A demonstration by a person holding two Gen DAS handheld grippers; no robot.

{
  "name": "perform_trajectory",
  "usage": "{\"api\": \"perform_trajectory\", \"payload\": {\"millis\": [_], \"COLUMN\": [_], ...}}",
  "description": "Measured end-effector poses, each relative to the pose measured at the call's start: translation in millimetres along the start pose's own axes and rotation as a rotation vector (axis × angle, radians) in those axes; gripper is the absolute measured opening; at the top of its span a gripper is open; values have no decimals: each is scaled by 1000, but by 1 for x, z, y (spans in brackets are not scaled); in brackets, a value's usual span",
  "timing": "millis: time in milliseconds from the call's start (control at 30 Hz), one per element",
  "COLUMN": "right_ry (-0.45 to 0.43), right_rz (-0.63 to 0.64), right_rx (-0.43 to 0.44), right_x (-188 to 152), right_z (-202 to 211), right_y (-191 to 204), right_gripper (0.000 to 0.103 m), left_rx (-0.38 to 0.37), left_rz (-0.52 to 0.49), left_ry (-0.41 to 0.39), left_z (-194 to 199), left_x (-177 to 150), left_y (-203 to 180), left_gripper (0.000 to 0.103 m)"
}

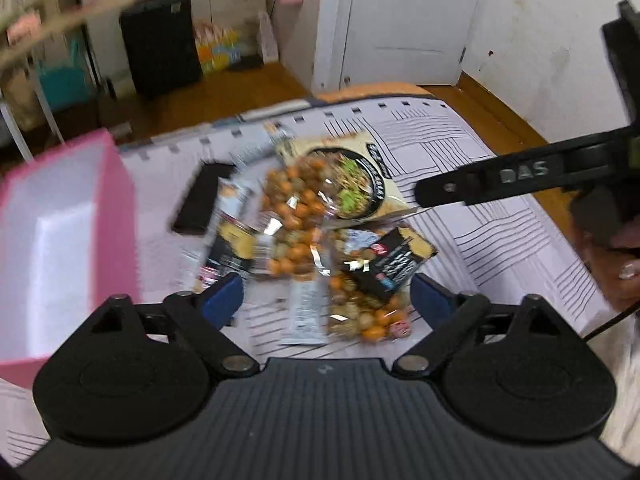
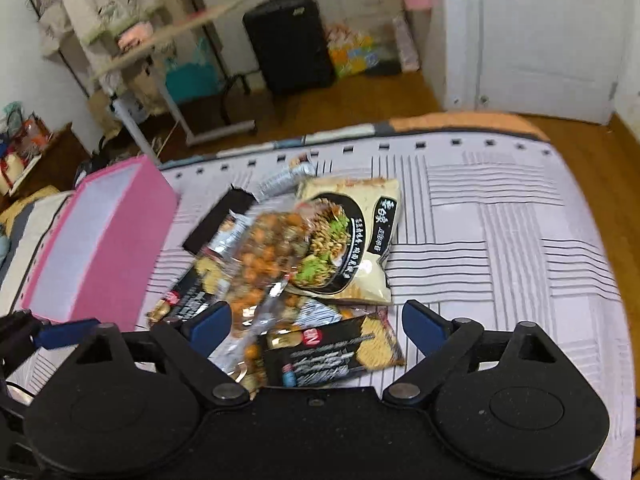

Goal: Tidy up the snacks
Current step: 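Close the left gripper on the black NB cracker packet while the right gripper grips it too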

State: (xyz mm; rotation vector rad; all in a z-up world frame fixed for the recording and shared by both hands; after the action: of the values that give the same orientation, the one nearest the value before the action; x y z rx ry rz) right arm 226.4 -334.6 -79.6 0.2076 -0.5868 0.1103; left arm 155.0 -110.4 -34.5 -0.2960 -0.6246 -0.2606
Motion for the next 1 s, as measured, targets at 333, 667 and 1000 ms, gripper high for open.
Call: {"api": "perform_trajectory", "payload": {"millis": [333,667,1000], "right_ry": [136,224,255], "right_rz": [-82,-116,-240], "right_rx": [89,89,170], "right_x": [-16,-20,-21], "right_z": [-58,-87,-99], "right_y": [-41,-54,-77], "right_gripper": [80,64,72], "left_rx": [-77,-84,-101], "left_rz": [161,198,201], "left_ry": [12,17,0], "left_z": [-73,-105,-113], "left_x": [-16,-38,-43], "left_y": [-14,-11,-11], "left_gripper": [57,20,17]}}
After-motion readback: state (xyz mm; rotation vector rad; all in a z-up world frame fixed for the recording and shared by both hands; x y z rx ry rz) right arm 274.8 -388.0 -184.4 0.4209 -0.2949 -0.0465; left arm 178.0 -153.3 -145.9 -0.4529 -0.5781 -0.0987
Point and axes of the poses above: each gripper's, at about its wrist camera, not at the fingertips, and z roughly against the way its jaws point, y to its left, x to its top, the point moved 1 cm from there along -z, roughly the way its jaws point, and after that the axes turned 6 degrees about z, right-handed, at the moved point
